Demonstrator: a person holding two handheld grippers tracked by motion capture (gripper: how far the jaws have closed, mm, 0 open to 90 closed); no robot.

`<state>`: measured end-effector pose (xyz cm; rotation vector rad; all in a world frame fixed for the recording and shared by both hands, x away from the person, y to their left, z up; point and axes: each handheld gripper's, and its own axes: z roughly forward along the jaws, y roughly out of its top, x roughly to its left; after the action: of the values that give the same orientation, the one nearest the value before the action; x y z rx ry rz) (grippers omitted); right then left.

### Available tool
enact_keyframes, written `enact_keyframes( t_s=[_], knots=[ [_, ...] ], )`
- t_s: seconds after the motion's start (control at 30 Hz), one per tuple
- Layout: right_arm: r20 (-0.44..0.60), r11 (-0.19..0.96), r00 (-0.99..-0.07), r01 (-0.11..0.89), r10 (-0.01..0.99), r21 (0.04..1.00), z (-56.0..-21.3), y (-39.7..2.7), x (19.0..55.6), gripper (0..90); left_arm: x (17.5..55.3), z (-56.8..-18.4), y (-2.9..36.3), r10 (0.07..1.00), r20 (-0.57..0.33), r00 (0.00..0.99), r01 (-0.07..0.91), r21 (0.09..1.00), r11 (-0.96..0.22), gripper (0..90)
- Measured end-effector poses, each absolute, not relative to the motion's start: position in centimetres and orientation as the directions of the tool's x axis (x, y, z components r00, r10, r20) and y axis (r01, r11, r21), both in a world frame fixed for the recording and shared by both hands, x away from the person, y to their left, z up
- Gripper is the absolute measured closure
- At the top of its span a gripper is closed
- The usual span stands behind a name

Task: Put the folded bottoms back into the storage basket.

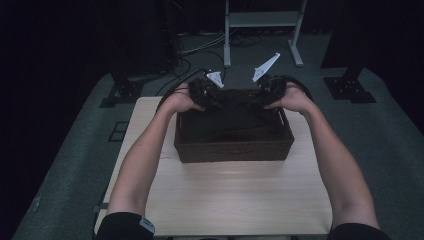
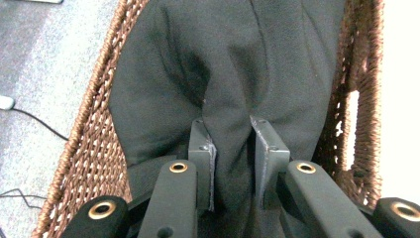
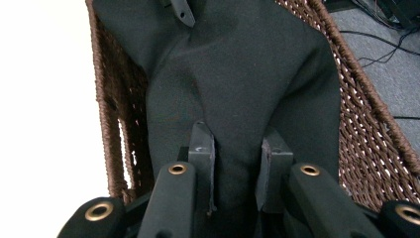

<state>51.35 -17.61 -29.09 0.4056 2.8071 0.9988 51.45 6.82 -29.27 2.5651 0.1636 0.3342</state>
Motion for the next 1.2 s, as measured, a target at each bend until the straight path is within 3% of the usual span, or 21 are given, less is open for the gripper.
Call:
enact_keyframes(
  t_s=[1.2],
  knots=[
    [0.028, 0.756, -0.950, 0.266, 0.312, 0.598, -34.0, -17.0, 52.3, 72.3, 52.0, -34.2, 6.7, 0.190, 0.203, 0.961, 0.065, 0.502, -0.863, 73.9]
  ],
)
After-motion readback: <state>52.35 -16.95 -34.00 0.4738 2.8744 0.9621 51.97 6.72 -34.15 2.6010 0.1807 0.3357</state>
